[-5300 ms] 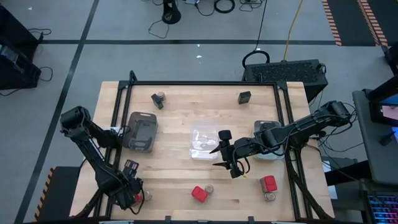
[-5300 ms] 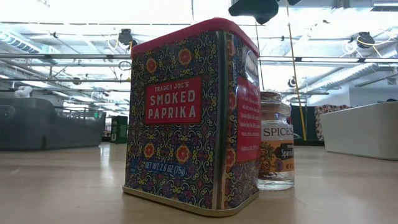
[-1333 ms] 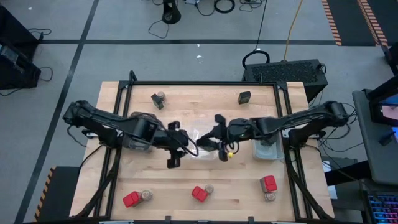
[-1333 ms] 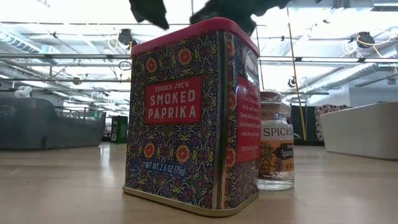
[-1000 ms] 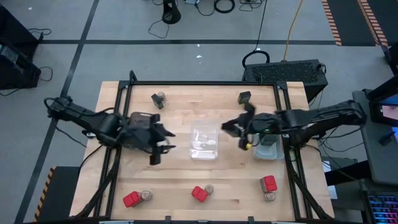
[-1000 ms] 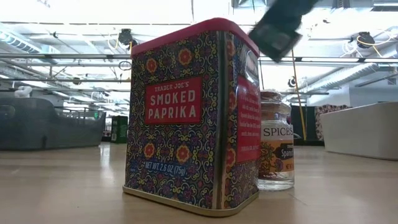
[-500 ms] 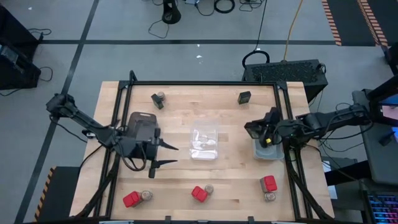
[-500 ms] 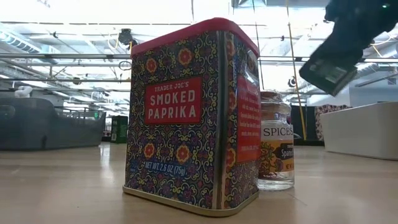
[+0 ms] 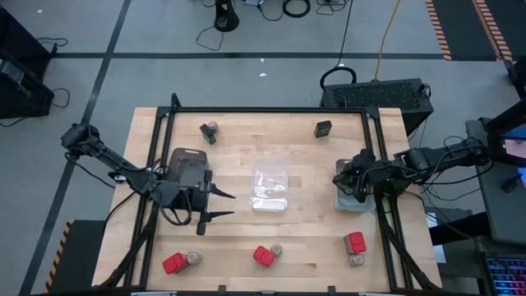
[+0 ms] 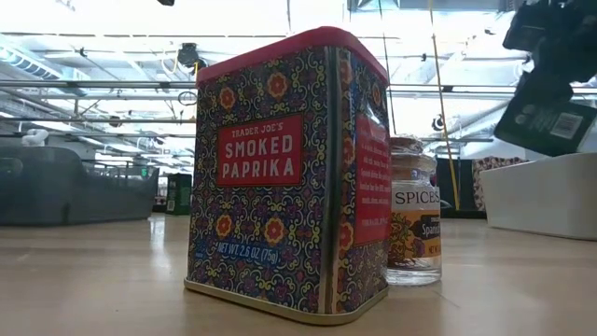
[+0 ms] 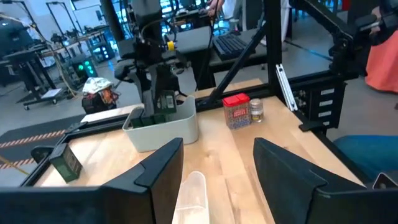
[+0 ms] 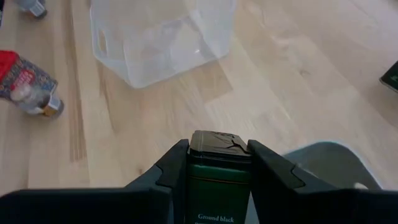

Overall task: Sort spices by type
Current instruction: Put the black seasoning can into the gray bin

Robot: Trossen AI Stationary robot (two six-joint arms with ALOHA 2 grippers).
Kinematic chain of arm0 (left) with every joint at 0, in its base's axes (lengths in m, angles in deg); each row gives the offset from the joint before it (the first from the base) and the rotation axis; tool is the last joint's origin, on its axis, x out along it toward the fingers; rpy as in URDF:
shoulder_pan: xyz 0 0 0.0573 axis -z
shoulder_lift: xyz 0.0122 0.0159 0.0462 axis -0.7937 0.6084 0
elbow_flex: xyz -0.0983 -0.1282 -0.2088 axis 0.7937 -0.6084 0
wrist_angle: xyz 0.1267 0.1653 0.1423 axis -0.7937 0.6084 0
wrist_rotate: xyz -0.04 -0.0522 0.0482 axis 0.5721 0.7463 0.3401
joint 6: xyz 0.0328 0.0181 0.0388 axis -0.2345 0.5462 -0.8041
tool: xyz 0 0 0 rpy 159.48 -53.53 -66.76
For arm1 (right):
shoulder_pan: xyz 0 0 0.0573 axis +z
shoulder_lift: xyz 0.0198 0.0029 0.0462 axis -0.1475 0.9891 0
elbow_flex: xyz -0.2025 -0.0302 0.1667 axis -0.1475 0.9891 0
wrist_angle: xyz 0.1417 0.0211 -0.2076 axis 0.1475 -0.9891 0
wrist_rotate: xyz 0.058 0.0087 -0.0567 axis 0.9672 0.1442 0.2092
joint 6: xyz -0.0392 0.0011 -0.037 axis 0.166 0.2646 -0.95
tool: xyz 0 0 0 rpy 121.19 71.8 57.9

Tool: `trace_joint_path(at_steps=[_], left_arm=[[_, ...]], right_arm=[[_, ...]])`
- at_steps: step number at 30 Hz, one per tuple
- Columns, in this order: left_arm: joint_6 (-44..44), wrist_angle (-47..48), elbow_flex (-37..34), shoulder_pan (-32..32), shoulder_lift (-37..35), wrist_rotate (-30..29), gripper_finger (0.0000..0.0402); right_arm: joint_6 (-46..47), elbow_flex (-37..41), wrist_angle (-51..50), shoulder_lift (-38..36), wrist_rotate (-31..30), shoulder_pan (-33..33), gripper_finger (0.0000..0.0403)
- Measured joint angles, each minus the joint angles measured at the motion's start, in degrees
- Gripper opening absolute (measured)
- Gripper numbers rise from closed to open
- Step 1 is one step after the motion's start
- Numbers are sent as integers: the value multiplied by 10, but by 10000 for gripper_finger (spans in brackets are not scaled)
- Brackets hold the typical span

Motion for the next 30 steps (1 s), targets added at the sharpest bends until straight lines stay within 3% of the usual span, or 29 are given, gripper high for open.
trace_joint_path(at_steps=[19,30], left_arm=[[1,4,0,0,0,0,202],[1,5,1,0,0,0,202]], right_arm=[[7,0,5,36,25,0,117],[-58,0,119,59,22,0,116]])
